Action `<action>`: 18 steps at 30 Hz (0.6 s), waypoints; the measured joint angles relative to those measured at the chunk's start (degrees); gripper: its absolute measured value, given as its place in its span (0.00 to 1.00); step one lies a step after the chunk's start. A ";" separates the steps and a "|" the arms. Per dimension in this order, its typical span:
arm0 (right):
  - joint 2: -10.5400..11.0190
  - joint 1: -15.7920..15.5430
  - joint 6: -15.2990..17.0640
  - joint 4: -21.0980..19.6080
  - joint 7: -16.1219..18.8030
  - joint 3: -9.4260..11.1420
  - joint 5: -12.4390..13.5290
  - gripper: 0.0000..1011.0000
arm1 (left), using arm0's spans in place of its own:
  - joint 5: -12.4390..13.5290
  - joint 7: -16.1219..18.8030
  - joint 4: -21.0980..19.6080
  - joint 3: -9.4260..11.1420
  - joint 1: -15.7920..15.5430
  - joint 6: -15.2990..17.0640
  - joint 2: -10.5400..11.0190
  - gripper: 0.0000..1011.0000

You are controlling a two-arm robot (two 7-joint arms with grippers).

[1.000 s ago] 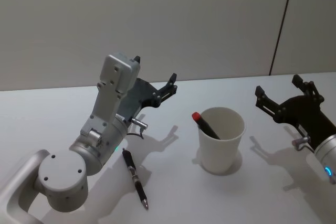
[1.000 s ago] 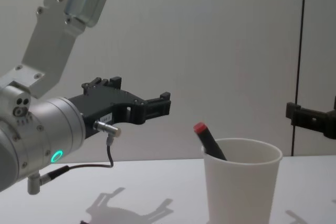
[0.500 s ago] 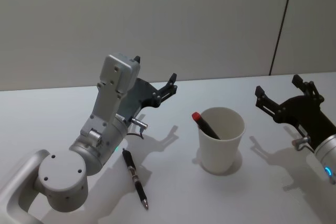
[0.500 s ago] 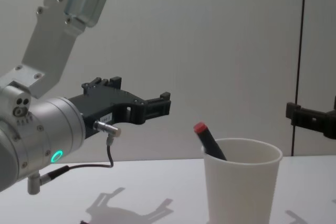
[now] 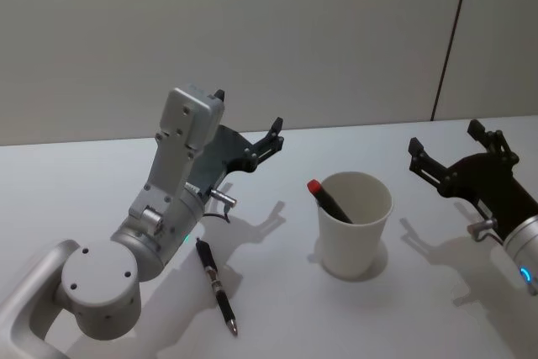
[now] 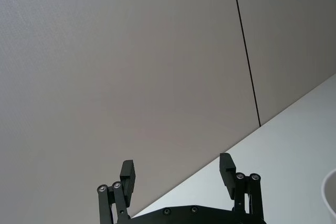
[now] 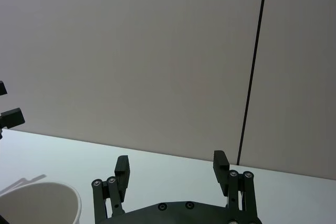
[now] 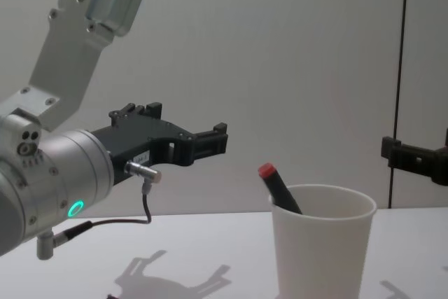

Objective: Place the pen into the pen holder.

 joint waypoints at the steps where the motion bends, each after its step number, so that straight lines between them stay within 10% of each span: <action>1: 0.00 0.00 0.00 0.00 0.00 0.00 0.00 0.99 | 0.00 0.00 0.00 0.00 0.00 0.00 0.00 0.99; 18: 0.00 0.00 0.00 0.00 0.00 0.00 0.00 0.99 | 0.00 0.00 0.00 0.00 0.00 0.00 0.00 0.99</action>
